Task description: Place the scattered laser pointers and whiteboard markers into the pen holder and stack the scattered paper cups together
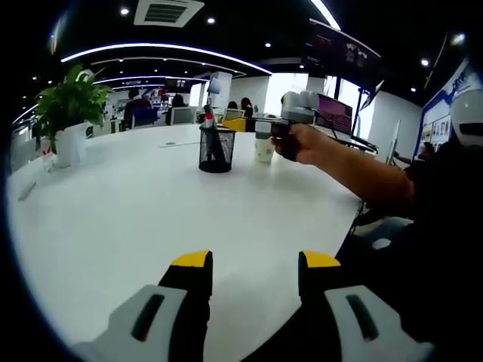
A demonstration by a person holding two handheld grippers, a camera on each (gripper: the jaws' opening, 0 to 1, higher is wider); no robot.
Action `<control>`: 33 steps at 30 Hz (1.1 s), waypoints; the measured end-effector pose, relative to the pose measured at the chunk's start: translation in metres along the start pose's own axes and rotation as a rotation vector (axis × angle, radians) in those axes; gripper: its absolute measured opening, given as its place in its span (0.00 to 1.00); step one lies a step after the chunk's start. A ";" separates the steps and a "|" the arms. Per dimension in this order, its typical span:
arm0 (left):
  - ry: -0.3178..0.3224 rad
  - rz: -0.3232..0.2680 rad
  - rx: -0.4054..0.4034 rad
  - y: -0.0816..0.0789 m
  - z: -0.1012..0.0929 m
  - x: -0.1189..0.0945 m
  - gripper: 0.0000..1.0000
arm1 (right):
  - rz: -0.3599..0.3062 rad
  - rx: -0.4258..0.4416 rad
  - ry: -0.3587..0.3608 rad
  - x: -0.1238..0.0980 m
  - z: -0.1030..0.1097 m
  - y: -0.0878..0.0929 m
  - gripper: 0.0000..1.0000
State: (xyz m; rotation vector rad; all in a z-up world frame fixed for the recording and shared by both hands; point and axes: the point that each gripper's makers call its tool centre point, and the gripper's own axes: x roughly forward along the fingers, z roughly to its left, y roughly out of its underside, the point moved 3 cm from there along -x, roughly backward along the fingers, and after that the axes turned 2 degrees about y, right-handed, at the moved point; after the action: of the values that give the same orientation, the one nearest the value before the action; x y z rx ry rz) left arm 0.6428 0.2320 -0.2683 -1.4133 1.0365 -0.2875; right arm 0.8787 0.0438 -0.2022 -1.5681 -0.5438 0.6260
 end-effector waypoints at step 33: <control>-0.008 -0.004 -0.001 -0.004 -0.001 0.006 0.47 | -0.015 0.045 0.009 -0.035 0.013 0.014 0.39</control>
State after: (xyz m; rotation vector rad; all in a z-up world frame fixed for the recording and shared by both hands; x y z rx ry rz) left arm 0.6472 0.2262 -0.2667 -1.4163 1.0276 -0.2836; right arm 0.8442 0.0284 -0.2137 -1.5224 -0.5309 0.6159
